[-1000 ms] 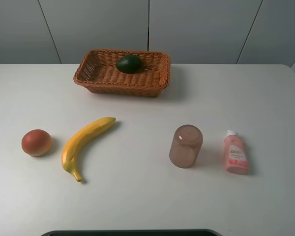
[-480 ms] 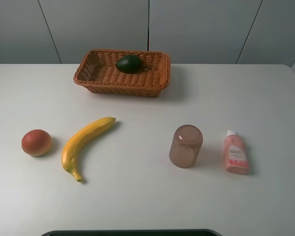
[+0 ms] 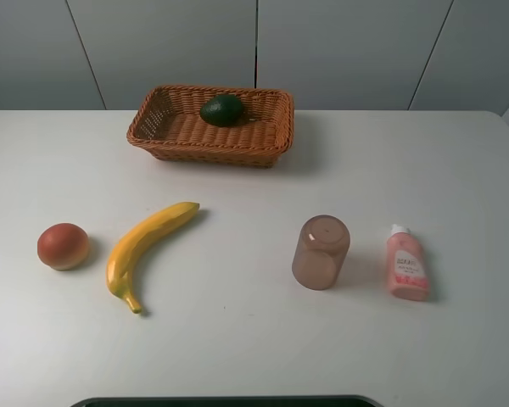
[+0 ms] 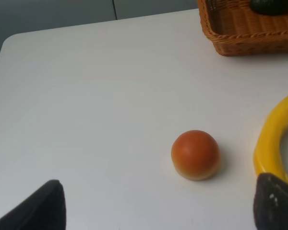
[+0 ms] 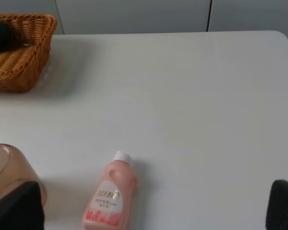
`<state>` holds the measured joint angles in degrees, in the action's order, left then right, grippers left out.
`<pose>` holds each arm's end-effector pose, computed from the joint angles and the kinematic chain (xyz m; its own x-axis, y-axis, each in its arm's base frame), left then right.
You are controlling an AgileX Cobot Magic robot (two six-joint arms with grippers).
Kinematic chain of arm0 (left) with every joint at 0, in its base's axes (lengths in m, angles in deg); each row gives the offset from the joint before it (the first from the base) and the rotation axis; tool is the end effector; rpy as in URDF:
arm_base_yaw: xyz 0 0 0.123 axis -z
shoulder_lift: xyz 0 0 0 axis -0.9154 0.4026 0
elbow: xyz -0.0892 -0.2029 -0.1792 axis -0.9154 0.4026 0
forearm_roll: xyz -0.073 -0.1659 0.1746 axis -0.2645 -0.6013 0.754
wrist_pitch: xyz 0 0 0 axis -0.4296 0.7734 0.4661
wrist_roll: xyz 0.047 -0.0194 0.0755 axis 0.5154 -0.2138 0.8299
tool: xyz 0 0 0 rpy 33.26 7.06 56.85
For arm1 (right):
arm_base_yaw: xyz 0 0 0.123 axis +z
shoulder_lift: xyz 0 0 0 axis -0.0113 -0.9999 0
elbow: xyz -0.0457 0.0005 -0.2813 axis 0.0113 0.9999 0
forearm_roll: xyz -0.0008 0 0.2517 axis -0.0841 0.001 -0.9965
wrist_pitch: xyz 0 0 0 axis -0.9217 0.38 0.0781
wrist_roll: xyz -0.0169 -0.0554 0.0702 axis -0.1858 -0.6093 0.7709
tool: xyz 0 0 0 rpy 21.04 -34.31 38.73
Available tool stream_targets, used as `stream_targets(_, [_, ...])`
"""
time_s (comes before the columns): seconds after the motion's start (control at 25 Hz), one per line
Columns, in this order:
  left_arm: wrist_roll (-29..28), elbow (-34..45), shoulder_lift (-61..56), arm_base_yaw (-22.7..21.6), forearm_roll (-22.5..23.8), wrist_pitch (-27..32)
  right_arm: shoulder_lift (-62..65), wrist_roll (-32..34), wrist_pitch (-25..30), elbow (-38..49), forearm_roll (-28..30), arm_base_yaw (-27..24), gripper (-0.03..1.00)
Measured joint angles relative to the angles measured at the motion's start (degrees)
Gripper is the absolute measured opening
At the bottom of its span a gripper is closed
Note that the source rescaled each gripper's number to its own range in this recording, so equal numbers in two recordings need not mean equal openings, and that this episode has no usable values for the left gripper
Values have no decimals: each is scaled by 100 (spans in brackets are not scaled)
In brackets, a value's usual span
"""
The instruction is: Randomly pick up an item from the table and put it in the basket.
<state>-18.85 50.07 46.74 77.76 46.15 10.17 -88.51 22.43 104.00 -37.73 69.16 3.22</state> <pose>-0.0066 0.0027 0.2784 -0.4486 0.1307 -0.8841 0.2042 0.9781 0.0410 -0.0079 -0.0016 0.2777 -0.4768 0.0020 -0.8790 -0.0221 0.9997 0.0143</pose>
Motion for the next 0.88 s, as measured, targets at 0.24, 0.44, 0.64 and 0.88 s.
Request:
stream_targets(0.24, [0,0,0,0,0,0,0,0,0,0,0,0,100])
stream_targets(0.44, [0,0,0,0,0,0,0,0,0,0,0,0,100])
stream_targets(0.64, [0,0,0,0,0,0,0,0,0,0,0,0,100])
stream_targets(0.88, [0,0,0,0,0,0,0,0,0,0,0,0,100])
